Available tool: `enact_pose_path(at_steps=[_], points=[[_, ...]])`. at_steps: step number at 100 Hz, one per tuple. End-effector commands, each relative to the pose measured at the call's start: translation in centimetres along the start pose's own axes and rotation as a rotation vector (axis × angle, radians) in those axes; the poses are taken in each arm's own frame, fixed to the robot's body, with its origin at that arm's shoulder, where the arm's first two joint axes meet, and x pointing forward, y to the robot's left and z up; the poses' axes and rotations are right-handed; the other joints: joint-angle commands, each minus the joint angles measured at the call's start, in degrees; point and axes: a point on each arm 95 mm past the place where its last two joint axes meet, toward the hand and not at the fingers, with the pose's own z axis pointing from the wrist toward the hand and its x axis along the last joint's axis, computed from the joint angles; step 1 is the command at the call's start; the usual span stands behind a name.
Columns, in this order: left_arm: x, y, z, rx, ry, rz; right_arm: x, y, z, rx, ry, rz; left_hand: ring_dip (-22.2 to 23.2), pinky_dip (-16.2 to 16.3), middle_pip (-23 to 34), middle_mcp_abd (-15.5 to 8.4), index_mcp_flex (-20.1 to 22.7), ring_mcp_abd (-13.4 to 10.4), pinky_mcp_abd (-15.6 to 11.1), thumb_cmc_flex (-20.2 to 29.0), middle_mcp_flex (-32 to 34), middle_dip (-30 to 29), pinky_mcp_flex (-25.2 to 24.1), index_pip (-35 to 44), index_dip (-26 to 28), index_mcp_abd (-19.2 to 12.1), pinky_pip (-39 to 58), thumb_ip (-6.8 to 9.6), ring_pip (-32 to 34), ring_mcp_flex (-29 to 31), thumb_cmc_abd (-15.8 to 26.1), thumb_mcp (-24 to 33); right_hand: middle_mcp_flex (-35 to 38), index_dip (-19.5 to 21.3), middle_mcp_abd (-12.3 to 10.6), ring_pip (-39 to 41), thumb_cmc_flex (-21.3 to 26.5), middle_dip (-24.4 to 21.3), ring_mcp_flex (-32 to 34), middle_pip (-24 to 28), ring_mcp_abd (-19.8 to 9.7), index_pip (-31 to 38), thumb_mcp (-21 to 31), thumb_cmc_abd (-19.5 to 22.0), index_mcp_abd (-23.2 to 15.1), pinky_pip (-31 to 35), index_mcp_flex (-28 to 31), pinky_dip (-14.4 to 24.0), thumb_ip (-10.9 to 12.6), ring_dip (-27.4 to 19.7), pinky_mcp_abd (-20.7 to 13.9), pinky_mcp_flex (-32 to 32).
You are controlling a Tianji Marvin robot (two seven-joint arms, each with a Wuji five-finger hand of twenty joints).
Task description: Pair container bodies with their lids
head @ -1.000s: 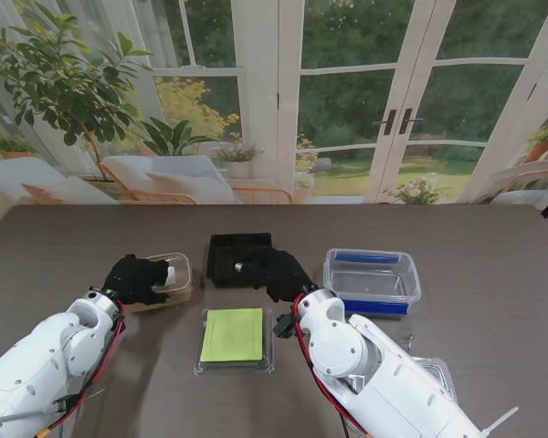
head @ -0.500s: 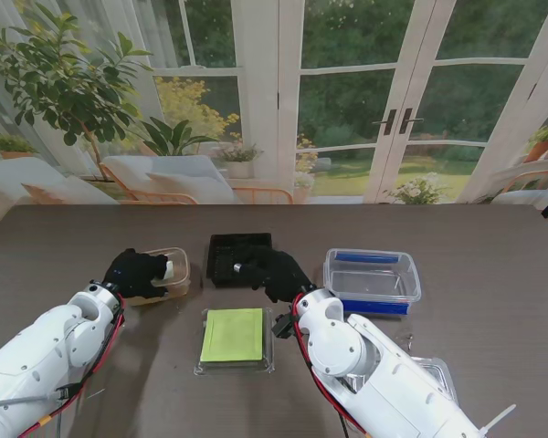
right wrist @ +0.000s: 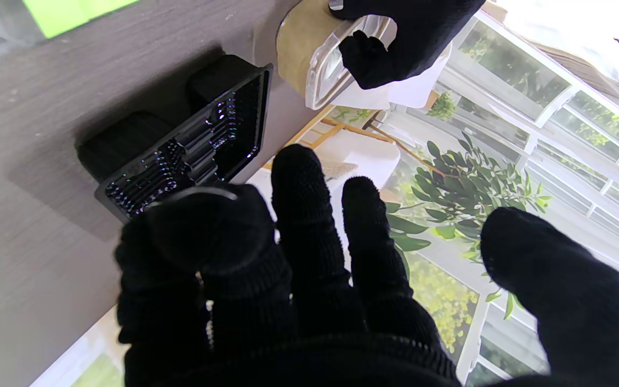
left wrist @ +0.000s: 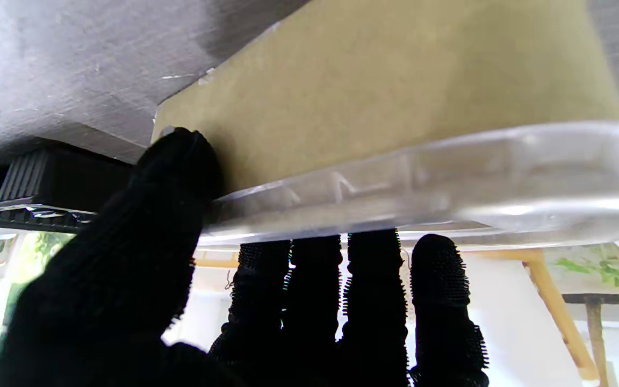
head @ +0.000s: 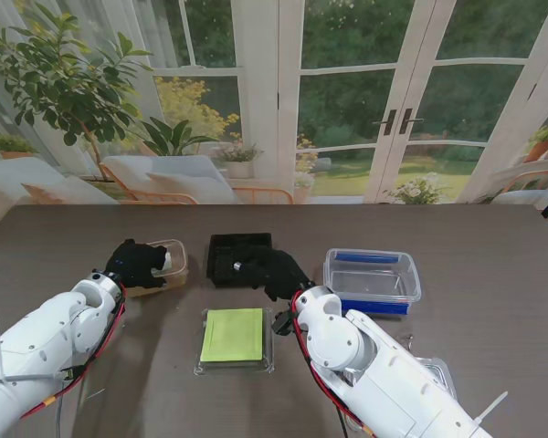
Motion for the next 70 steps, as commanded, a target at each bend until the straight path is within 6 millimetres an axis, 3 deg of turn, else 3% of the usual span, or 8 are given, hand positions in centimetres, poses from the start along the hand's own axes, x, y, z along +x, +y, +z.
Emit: enact_pose_path(at_steps=[1, 7, 13, 17, 18, 23, 39, 70], points=[[-0.62, 0.64, -0.24, -0.057, -0.024, 0.012, 0.08, -0.37, 0.11, 0.020, 0.003, 0.007, -5.02, -1.40, -3.51, 1.10, -1.24, 0.77, -0.69, 10.04, -2.74, -4.54, -2.29, -10.43, -3.08, -2.11, -2.87, 2.98, -2.82, -2.80, 4.87, 8.78, 1.35, -0.62, 1.49, 0.20, -2.21, -0.75, 0.27, -0.59, 1.78, -0.07, -0.44, 1.93, 0.34, -0.93, -0.89, 1.30, -1.87, 0.35, 1.78, 10.14], [-0.70, 0.57, -0.16, -0.063, -0.024, 0.026, 0.02, -0.37, 0.14, 0.022, 0.001, 0.009, -7.90, -2.31, -1.78, 1.61, -1.79, 0.91, -0.82, 7.97, -5.30, -9.05, -3.18, -14.23, -3.16, -0.65, -4.60, 3.02, -4.10, -3.93, 5.48, 9.97, 1.40, -0.63, 1.53, 0.25, -2.19, -0.78, 0.20, -0.63, 1.83, -0.07, -0.40, 1.86, 0.46, -1.01, -0.86, 1.30, -1.90, 0.38, 1.89, 9.99], [-0.73, 0.53, -0.12, -0.068, -0.025, 0.033, 0.02, -0.37, 0.10, 0.023, 0.001, 0.010, -10.60, -3.54, -0.74, 2.74, -1.66, 1.50, -0.70, 4.19, -9.18, -19.66, -4.63, -22.58, -3.29, 1.70, -6.72, 3.71, -7.62, -5.80, 7.27, 12.49, 1.61, -0.64, 1.55, 0.28, -2.15, -0.78, 0.27, -0.62, 1.75, -0.09, -0.35, 1.80, 0.48, -1.04, -0.86, 1.32, -1.92, 0.39, 1.93, 9.97], [-0.68, 0.47, -0.14, -0.071, -0.027, 0.035, 0.03, -0.36, 0.07, 0.024, 0.001, 0.011, -12.30, -4.06, -0.77, 3.19, -1.90, 1.71, -0.73, 1.99, -10.84, -31.35, -5.29, -26.16, -3.09, 2.92, -7.65, 5.00, -9.69, -6.67, 8.55, 13.66, 1.69, -0.64, 1.62, 0.30, -2.11, -0.79, 0.26, -0.63, 1.81, -0.08, -0.31, 1.79, 0.51, -1.04, -0.82, 1.33, -1.93, 0.40, 1.94, 9.97], [-0.67, 0.45, -0.14, -0.071, -0.027, 0.036, 0.03, -0.36, 0.06, 0.025, 0.001, 0.011, -12.81, -4.26, -1.18, 3.58, -2.04, 1.83, -0.69, 0.75, -11.30, -33.37, -5.55, -27.82, -3.38, 3.63, -8.05, 6.25, -10.46, -7.00, 9.38, 14.38, 1.70, -0.64, 1.60, 0.31, -2.11, -0.79, 0.26, -0.63, 1.81, -0.09, -0.31, 1.78, 0.51, -1.05, -0.84, 1.33, -1.93, 0.41, 1.94, 9.97], [-0.68, 0.45, -0.15, -0.071, -0.028, 0.042, 0.03, -0.35, 0.05, 0.026, 0.002, 0.010, -14.79, -5.23, -3.56, 4.81, -2.39, 2.23, -0.69, -1.35, -12.96, -37.96, -6.89, -33.52, -4.75, 5.19, -9.95, 7.67, -13.31, -8.54, 10.47, 14.33, 1.85, -0.65, 1.60, 0.32, -2.09, -0.79, 0.26, -0.63, 1.79, -0.11, -0.27, 1.76, 0.57, -1.05, -0.87, 1.34, -1.93, 0.42, 1.94, 9.97], [-0.86, 0.41, -0.30, -0.066, -0.035, 0.067, 0.01, -0.33, 0.11, 0.024, 0.004, 0.009, -19.14, -7.69, -9.10, 6.13, -3.83, 3.00, -0.85, -5.25, -16.89, -45.14, -9.98, -45.95, -9.67, 8.44, -14.52, 7.91, -19.17, -12.46, 10.65, 11.91, 2.09, -0.64, 1.58, 0.44, -2.02, -0.79, 0.24, -0.67, 2.01, -0.08, -0.14, 1.68, 0.61, -1.10, -0.84, 1.37, -1.97, 0.49, 1.98, 9.93], [-0.87, 0.69, -0.85, -0.112, -0.011, 0.078, -0.13, -0.32, 0.11, 0.025, 0.002, 0.010, -21.09, -8.52, -10.71, 6.02, -2.48, 2.86, -0.23, -7.30, -16.94, -47.50, -10.97, -51.43, -10.56, 8.34, -16.30, 7.96, -21.52, -12.95, 10.69, 10.26, 2.57, -0.61, 1.75, 0.43, -1.81, -0.75, 0.25, -0.75, 1.97, 0.09, 0.05, 1.55, 1.10, -1.13, -0.25, 1.43, -1.99, 0.51, 1.98, 9.93]])
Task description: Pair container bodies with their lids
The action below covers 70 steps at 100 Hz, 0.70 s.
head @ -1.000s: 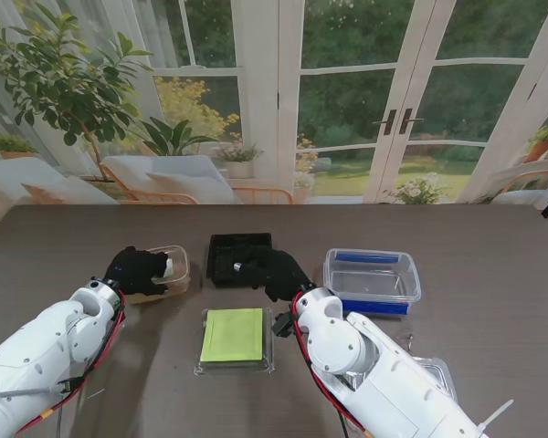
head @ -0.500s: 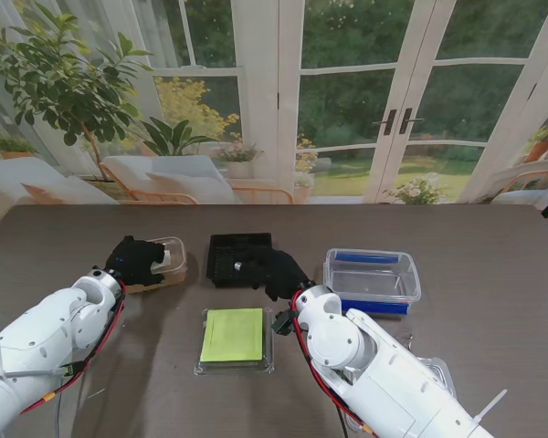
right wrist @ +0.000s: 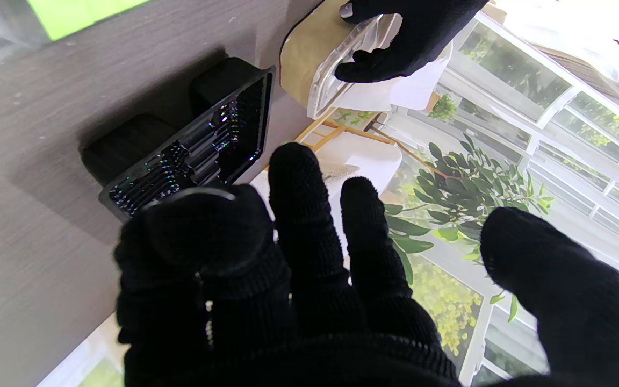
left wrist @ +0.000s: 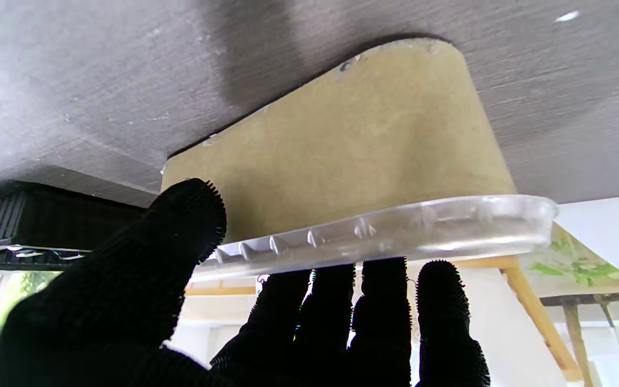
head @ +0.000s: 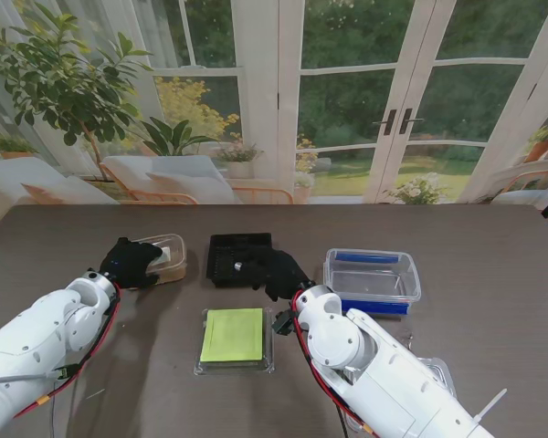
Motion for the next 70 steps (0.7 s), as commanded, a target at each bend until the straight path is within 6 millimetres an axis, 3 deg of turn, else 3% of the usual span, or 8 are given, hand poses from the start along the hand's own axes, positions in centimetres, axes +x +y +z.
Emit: enact_pose_path(at_steps=[1, 39, 44, 49, 50, 53, 55, 70], points=[[0.1, 0.9, -0.4, -0.045, 0.006, 0.010, 0.2, -0.4, -0.1, 0.017, 0.005, 0.005, -0.62, -0.85, -0.12, -0.43, 1.04, 0.29, -0.05, -0.99, -0.23, -0.75, -1.49, -1.01, -0.82, -0.18, -1.69, 2.41, -1.36, -1.63, 1.44, 0.96, 1.23, -0.61, 1.28, 0.44, -1.77, -0.75, 0.23, 0.15, 1.84, 0.08, 0.06, 1.51, 0.53, -0.83, -0.24, 1.41, -1.99, 0.53, 1.77, 9.93], [0.3, 0.4, -1.4, -0.062, -0.004, 0.035, -0.1, -0.6, -0.2, 0.029, -0.001, 0.010, -4.34, -0.76, -4.11, 1.17, -5.38, 2.19, 0.87, -8.11, -4.23, -5.90, -3.45, -14.06, -7.38, 3.77, -5.06, 2.74, -7.12, -6.05, 4.66, -7.91, 1.88, -0.70, 1.26, 0.46, -1.37, -0.71, 0.23, 0.03, 1.88, -0.03, 0.60, 1.09, 0.64, -1.03, 0.09, 1.40, -2.05, 0.58, 1.88, 9.74], [0.3, 0.3, -1.5, -0.055, -0.006, 0.037, -0.1, -0.6, -0.2, 0.030, -0.002, 0.011, -4.97, 0.37, -4.12, 1.30, -5.64, 2.50, 1.02, -0.59, -4.69, -6.58, -3.67, -14.12, -7.97, 3.66, -6.23, 4.88, -7.61, -6.67, 13.14, -36.10, 1.91, -0.71, 1.28, 0.48, -1.33, -0.71, 0.23, 0.00, 1.68, -0.03, 0.66, 1.04, 0.68, -1.04, 0.13, 1.40, -2.06, 0.59, 1.89, 9.74], [0.3, 0.0, -1.6, -0.051, -0.006, 0.043, -0.1, -0.6, -0.3, 0.031, -0.003, 0.012, -5.23, 0.45, -4.48, 1.19, -6.05, 3.06, 1.00, 0.35, -5.21, -6.83, -3.83, -14.33, -8.10, 3.87, -6.50, 5.25, -8.06, -7.06, 14.36, -41.07, 1.98, -0.71, 1.26, 0.48, -1.28, -0.70, 0.23, 0.00, 1.69, -0.04, 0.74, 0.99, 0.68, -1.04, 0.12, 1.40, -2.05, 0.59, 1.89, 9.74], [0.3, 0.0, -1.6, -0.050, -0.005, 0.044, -0.1, -0.6, -0.3, 0.031, -0.003, 0.012, -5.54, 0.47, -4.66, 1.15, -6.03, 3.07, 1.21, 1.33, -5.13, -7.17, -3.81, -14.49, -8.27, 3.87, -6.62, 6.08, -8.45, -6.87, 12.80, -39.64, 1.99, -0.71, 1.26, 0.47, -1.31, -0.70, 0.22, 0.00, 1.73, -0.04, 0.72, 0.94, 0.71, -1.06, 0.12, 1.39, -2.06, 0.59, 1.89, 9.71], [0.3, -0.1, -1.7, -0.048, -0.005, 0.047, -0.1, -0.5, -0.3, 0.031, -0.003, 0.012, -5.69, 0.59, -4.69, 1.23, -6.37, 3.25, 1.25, -6.33, -5.49, -7.53, -3.82, -14.57, -8.52, 3.80, -6.90, 4.45, -8.57, -7.16, 7.88, -20.43, 1.99, -0.73, 1.22, 0.41, -1.22, -0.70, 0.19, -0.01, 1.89, -0.10, 0.80, 0.90, 0.74, -1.09, 0.00, 1.39, -2.05, 0.57, 1.90, 9.67], [0.3, -0.2, -1.7, -0.045, -0.005, 0.048, -0.1, -0.5, -0.3, 0.030, -0.004, 0.013, -5.83, 0.55, -4.90, 1.26, -6.52, 3.37, 1.32, -8.39, -5.59, -7.70, -3.86, -14.64, -8.57, 3.75, -7.07, 4.04, -8.84, -7.20, 7.25, -16.45, 1.99, -0.73, 1.28, 0.39, -1.25, -0.69, 0.21, -0.03, 1.85, -0.10, 0.82, 0.90, 0.71, -1.10, 0.00, 1.39, -2.06, 0.56, 1.90, 9.66], [0.3, -0.9, -2.0, -0.017, -0.007, 0.047, -0.1, -0.5, -0.2, 0.024, -0.003, 0.014, -6.29, 0.43, -5.31, 1.08, -7.46, 3.51, 1.53, -11.83, -6.39, -8.04, -4.41, -15.13, -8.81, 3.15, -7.77, 3.17, -9.69, -7.79, 9.11, -17.28, 2.02, -0.74, 1.24, 0.45, -1.25, -0.66, 0.22, -0.05, 1.75, -0.14, 0.93, 0.84, 0.66, -1.14, -0.18, 1.39, -2.09, 0.60, 1.92, 9.62]])
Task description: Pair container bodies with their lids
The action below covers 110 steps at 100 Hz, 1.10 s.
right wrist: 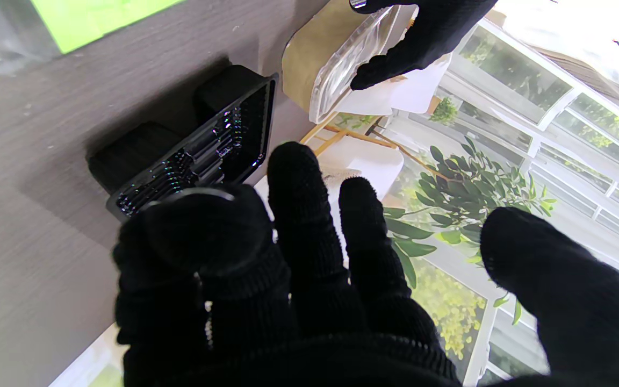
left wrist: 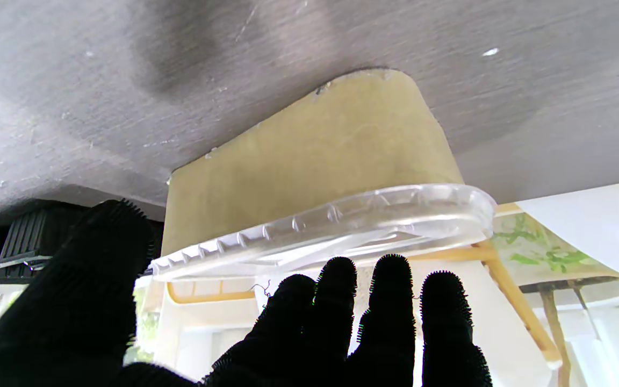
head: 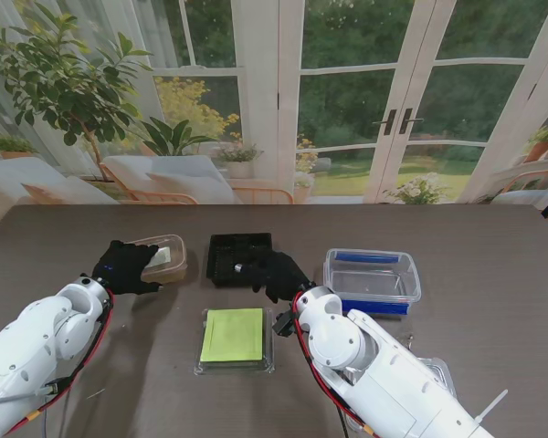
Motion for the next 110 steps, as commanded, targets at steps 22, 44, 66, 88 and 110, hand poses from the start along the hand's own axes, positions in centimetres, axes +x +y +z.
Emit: enact_pose_path(at_steps=[22, 44, 66, 88, 110], points=[[0.5, -1.9, -0.3, 0.043, 0.013, -0.061, 0.0, -0.2, 0.0, 0.002, 0.003, 0.010, -1.10, 0.26, -1.06, 0.36, -2.17, 0.97, 0.81, -1.62, -2.59, -1.40, -2.13, -1.43, -0.49, -0.17, -2.99, -0.07, -2.48, -1.99, 1.30, -1.68, 1.20, -0.77, 1.15, 0.17, -1.19, -0.64, 0.20, -0.14, 1.60, -0.21, 1.12, 0.63, -0.02, -1.23, -0.44, 1.35, -2.10, 0.49, 1.42, 9.43], [1.5, -3.4, -0.1, 0.090, 0.052, -0.108, 0.3, 0.3, -0.2, -0.021, 0.013, -0.002, -1.46, 0.16, -0.61, -0.38, 0.04, 0.78, 0.84, 1.07, -0.72, -1.51, -1.71, -0.26, 0.11, -1.42, -4.17, 0.43, -2.72, -0.84, 2.03, -2.24, -2.63, -0.87, 0.66, -2.43, -1.40, -0.47, -0.50, -0.62, 1.03, -0.49, 1.20, 0.48, -1.21, -2.25, -0.89, 1.10, -2.06, -0.58, 0.16, 7.35], [3.5, -4.4, 0.1, 0.186, 0.087, -0.184, 0.9, 1.3, -1.2, -0.061, 0.020, -0.019, -1.72, -0.21, -0.12, -1.34, 3.42, 0.59, 1.23, 2.67, 2.29, -1.58, -0.30, 1.08, 0.85, -3.11, -4.90, 0.57, -2.38, 1.37, 2.02, -2.28, -6.75, -0.88, 0.33, -4.87, -1.23, -0.48, -4.08, 0.02, 1.15, -0.63, 0.99, 0.16, -1.94, -3.98, -1.21, 0.83, -2.05, -0.96, -0.93, 4.24], [5.4, -5.2, 0.4, 0.239, 0.131, -0.306, 1.1, 2.5, -2.2, -0.101, 0.013, -0.024, -1.85, -0.64, 0.52, -2.36, 6.45, 0.11, 1.53, 12.28, 6.24, -1.74, 1.75, 1.98, 1.83, -4.35, -4.31, 2.36, -1.53, 4.63, 8.79, -26.42, -8.04, -0.93, 0.12, -7.85, -1.07, -1.13, -6.54, -0.05, 1.09, -0.78, 0.86, -0.02, -2.17, -6.37, -1.15, 0.21, -2.07, -1.77, -1.33, 1.75], [7.2, -5.6, 0.5, 0.299, 0.152, -0.422, 0.8, 3.7, -3.7, -0.128, 0.013, -0.022, -2.00, -1.36, 0.42, -2.82, 8.23, 0.28, 1.62, 6.31, 8.44, -2.00, 2.55, 2.41, 2.23, -4.89, -3.48, 0.94, -1.59, 6.33, 2.37, -4.50, -12.54, -1.11, -0.01, -15.90, -0.72, -3.53, -12.50, -3.83, 0.91, -1.37, 0.35, -0.41, -3.48, -12.25, -1.67, -2.24, -2.16, -4.51, -2.19, -3.61]])
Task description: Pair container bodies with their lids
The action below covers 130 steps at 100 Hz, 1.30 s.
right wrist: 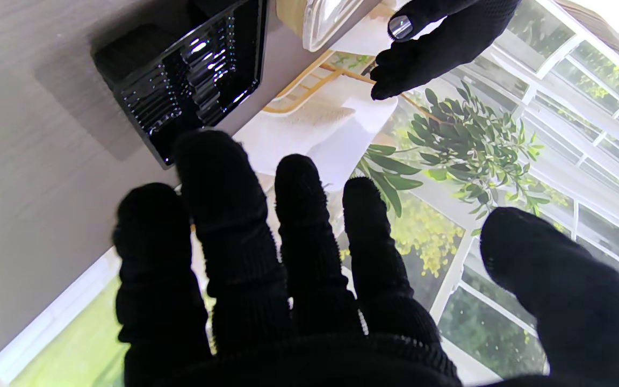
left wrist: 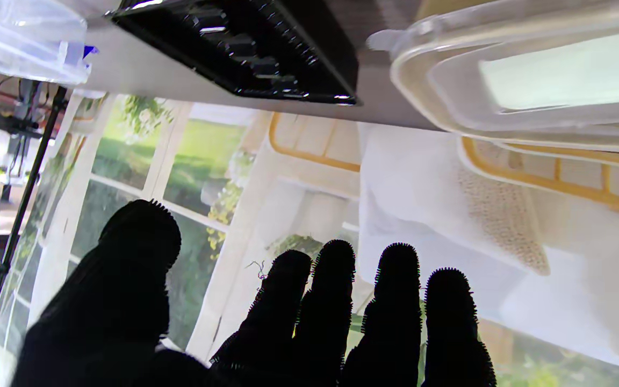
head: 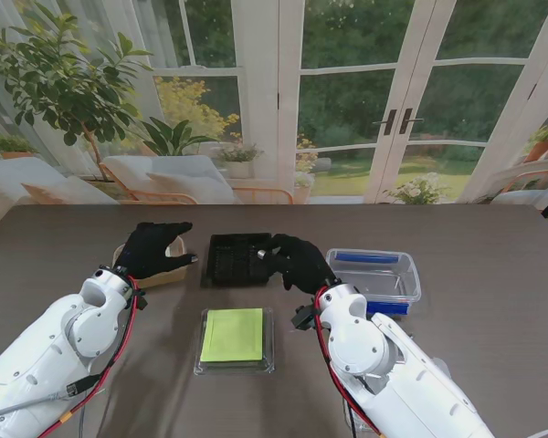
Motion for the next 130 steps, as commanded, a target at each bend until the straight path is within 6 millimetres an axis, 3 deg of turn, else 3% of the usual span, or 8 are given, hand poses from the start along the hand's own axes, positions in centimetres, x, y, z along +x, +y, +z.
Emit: enact_pose_path(at_steps=[1, 41, 42, 44, 49, 75, 114, 130], points=[[1.5, 0.5, 0.4, 0.007, 0.024, -0.038, -0.2, 0.1, -0.7, 0.013, 0.003, -0.002, -0.46, -0.68, -0.21, -0.93, 0.69, -0.15, 0.53, -1.54, 1.35, -0.69, 0.28, 0.24, 0.32, -0.90, 0.34, -0.28, -0.07, 1.15, -1.17, 2.86, -2.59, -0.48, -0.03, -1.96, -0.67, -1.30, -2.50, -1.60, 0.04, -0.71, 0.35, -0.47, -2.07, -1.89, -1.70, -2.14, -2.14, -0.98, -1.92, -3.31], [3.7, 2.3, -0.1, 0.078, 0.025, -0.224, -1.3, 3.1, -4.1, -0.056, 0.026, -0.003, -0.48, -0.74, 0.16, -1.08, 3.76, 0.51, 1.12, 0.58, 4.18, -0.88, 1.21, 1.68, 1.34, -1.61, 0.68, -0.23, 0.12, 3.39, -0.55, 1.38, -11.77, 0.65, -3.39, -17.90, 0.70, -5.64, -16.04, -7.20, -2.03, -3.06, -0.77, -3.00, -5.93, -13.78, -4.72, -6.37, -2.52, -7.02, -5.23, -14.84], [3.7, 2.4, -0.1, 0.080, 0.024, -0.232, -1.3, 3.1, -4.2, -0.058, 0.026, -0.003, -0.46, -0.77, 0.12, -1.04, 3.74, 0.60, 1.16, 1.90, 4.13, -0.89, 1.17, 1.69, 1.64, -1.54, 0.58, -0.21, 0.08, 3.37, 1.64, -4.60, -12.24, 0.65, -3.61, -18.35, 0.72, -5.75, -16.53, -7.41, -2.13, -3.36, -0.83, -3.08, -6.23, -14.11, -5.38, -6.45, -2.53, -7.19, -5.38, -15.20], [3.8, 2.4, -0.1, 0.083, 0.023, -0.248, -1.4, 3.3, -4.4, -0.062, 0.028, -0.003, -0.47, -0.81, 0.05, -0.81, 3.72, 0.85, 1.19, 5.19, 4.03, -0.91, 1.02, 1.70, 1.87, -1.54, 0.43, 0.18, -0.03, 3.17, 1.55, -8.21, -13.51, 0.99, -4.30, -19.47, 0.85, -6.05, -17.54, -7.87, -2.38, -3.86, -1.10, -3.29, -7.20, -14.83, -7.50, -6.50, -2.54, -7.60, -5.73, -15.91], [3.9, 2.6, -0.2, 0.087, 0.023, -0.288, -1.6, 3.5, -4.8, -0.076, 0.036, -0.004, -0.51, -0.78, -0.06, -0.59, 3.68, 1.00, 1.17, 2.28, 3.73, -0.96, 0.65, 1.57, 2.22, -1.32, 0.01, 0.13, -0.25, 2.70, -0.14, -0.61, -16.40, 2.35, -6.10, -20.99, 1.29, -6.40, -19.81, -8.35, -3.13, -3.92, -1.43, -4.28, -9.29, -16.01, -11.55, -6.27, -2.49, -8.05, -6.69, -17.45], [4.5, 3.4, -0.6, 0.059, 0.032, -0.401, -3.0, 4.0, -6.2, -0.121, 0.079, -0.016, -0.99, -1.51, -0.53, 0.06, 2.88, 1.37, 0.88, 1.83, 2.52, -1.22, -0.11, 1.32, 2.37, -0.35, -2.01, 0.05, -1.17, 1.49, -0.06, 0.73, -22.50, 5.32, -10.12, -26.70, 1.80, -7.20, -26.44, -9.18, -5.95, -4.68, -1.62, -8.55, -11.15, -22.57, -14.64, -5.37, -2.56, -10.41, -9.97, -22.73], [5.3, 4.7, 0.4, 0.023, 0.062, -0.411, -3.4, 4.4, -7.6, -0.161, 0.079, -0.001, -0.88, -1.20, -0.26, 0.47, 5.69, 1.29, 0.79, 2.28, 2.95, -1.07, -0.22, 2.62, 3.19, -1.09, -3.10, 0.00, -1.11, 1.14, -0.05, 1.57, -18.04, 5.67, -7.94, -28.95, 1.74, -8.26, -24.33, -10.03, -4.28, -5.56, -1.51, -7.15, -10.84, -26.01, -12.24, -5.28, -2.39, -11.38, -8.59, -22.71], [5.4, 4.6, 1.9, -0.022, 0.095, -0.364, -1.7, 4.8, -8.4, -0.167, 0.089, 0.010, -0.90, -1.27, -0.35, 0.29, 6.13, 0.86, -0.21, 2.38, 2.69, -1.09, -0.50, 2.98, 3.57, -1.34, -3.67, -0.02, -1.17, 0.80, 0.25, 1.85, -17.47, 5.55, -7.18, -29.09, 1.55, -8.33, -23.76, -10.25, -4.17, -5.74, -1.48, -6.54, -10.37, -26.33, -11.66, -5.16, -2.41, -11.34, -8.35, -22.32]])
